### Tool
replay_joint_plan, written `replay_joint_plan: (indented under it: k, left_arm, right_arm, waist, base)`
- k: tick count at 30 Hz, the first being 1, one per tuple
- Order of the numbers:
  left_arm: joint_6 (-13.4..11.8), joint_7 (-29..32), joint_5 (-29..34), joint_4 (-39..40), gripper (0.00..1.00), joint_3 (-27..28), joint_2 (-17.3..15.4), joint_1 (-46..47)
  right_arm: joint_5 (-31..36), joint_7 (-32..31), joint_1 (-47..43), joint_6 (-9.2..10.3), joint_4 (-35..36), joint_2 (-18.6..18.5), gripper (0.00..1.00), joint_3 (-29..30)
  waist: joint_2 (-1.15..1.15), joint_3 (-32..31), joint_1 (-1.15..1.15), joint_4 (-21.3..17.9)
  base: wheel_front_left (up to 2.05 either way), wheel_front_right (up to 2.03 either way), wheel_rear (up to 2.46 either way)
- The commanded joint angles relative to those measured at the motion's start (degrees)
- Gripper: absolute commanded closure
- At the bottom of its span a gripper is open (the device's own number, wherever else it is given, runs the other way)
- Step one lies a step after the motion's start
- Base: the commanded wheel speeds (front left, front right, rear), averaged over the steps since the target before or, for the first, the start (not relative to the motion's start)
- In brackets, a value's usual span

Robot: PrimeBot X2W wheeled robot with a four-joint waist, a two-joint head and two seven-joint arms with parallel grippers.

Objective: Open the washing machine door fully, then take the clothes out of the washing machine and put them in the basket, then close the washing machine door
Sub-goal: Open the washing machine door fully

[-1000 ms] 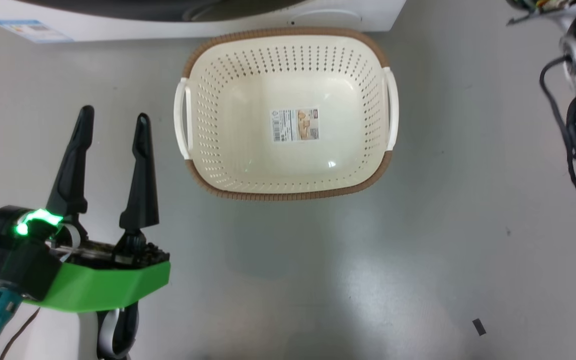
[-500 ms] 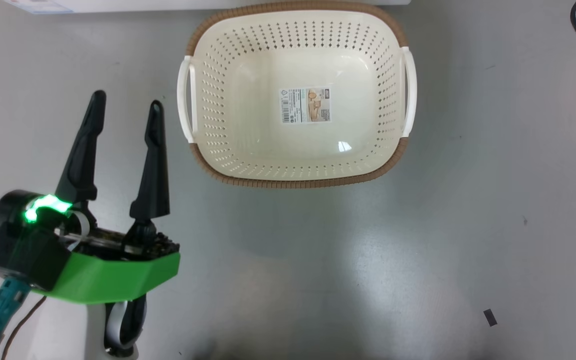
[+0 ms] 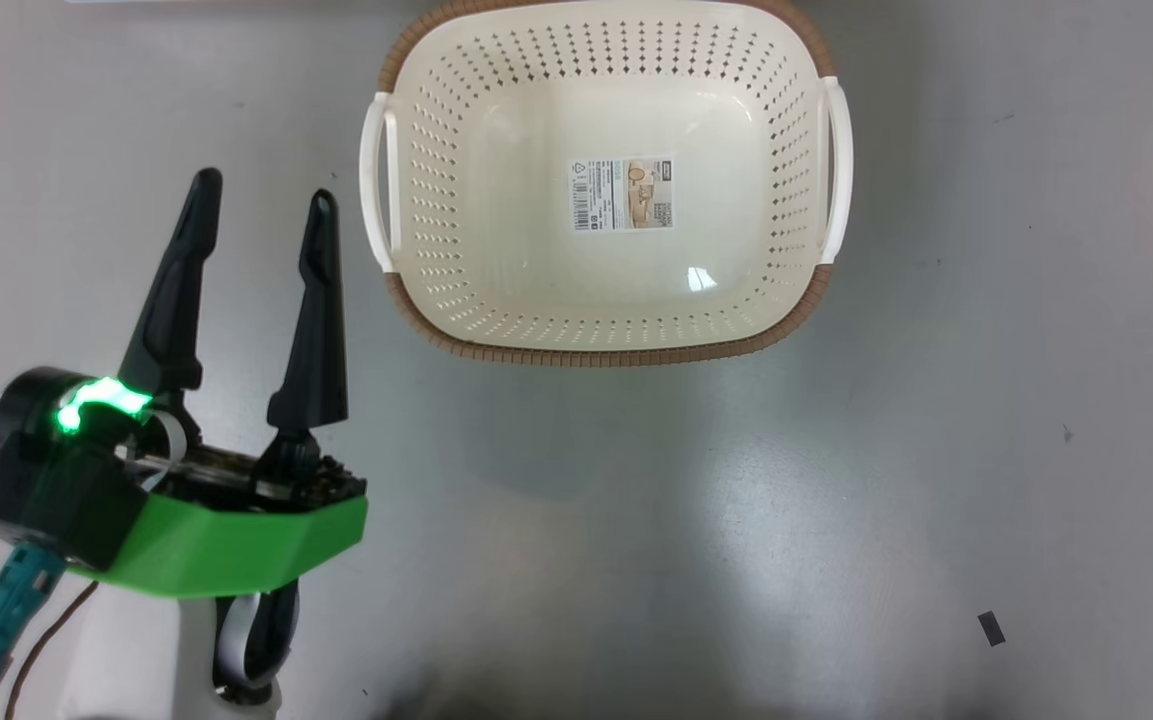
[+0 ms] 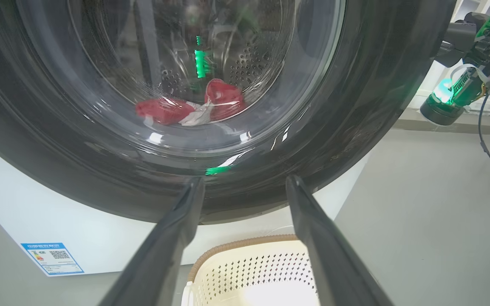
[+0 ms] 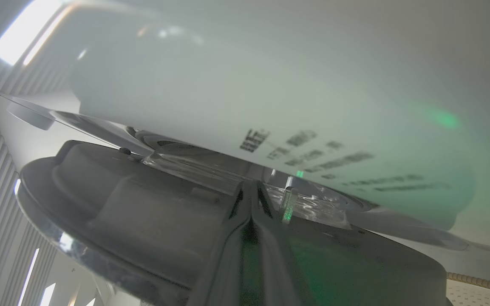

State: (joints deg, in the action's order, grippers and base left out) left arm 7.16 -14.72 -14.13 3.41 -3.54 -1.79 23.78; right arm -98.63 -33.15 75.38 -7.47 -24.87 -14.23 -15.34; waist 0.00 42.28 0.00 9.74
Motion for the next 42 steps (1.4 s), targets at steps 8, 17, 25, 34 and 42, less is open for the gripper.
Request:
replay_joint_plan:
  k: [8,17,25,34,42]
  left_arm:
    - [0.32,-0.28,0.49,0.48,0.00,2.34,-1.09,-0.26]
    - [0.32,-0.28,0.27,-0.63,0.00,3.92,-1.09,-0.40]
    - [0.32,-0.28,0.38,-1.94,0.00,4.43,-1.09,-0.52]
    - [-0.26,-0.28,-0.09,-2.71,0.00,4.64,-1.09,-1.99]
    - [-0.60,-0.28,-0.33,-2.83,0.00,4.55,-1.09,-2.29]
  right_arm:
    - [1.61,-4.74,-2.02,-0.02,2.82,1.83,1.00,-1.41]
    - [2.15,-7.20,-4.42,-0.02,3.91,2.21,1.00,-1.66]
    - [2.51,-10.31,-7.22,-0.02,4.79,2.53,1.00,-2.32]
    - [2.57,-12.46,-10.37,-0.02,4.64,3.34,1.00,-2.07]
    - [5.22,-11.50,-11.81,-0.02,4.71,3.38,0.64,-1.72]
  waist:
    - [0.00,-1.07,0.00,-1.05]
    - [0.00,-2.64,0.00,-1.86]
    - [0.00,-4.17,0.00,-2.14]
    - [0.00,-6.59,0.00,-2.52]
    - [0.00,-7.25,0.00,-2.76]
  base:
    - [0.00,0.00,0.00]
    - [0.00,0.00,0.00]
    - [0.00,0.00,0.00]
    - [0.00,0.00,0.00]
    - [0.00,0.00,0.00]
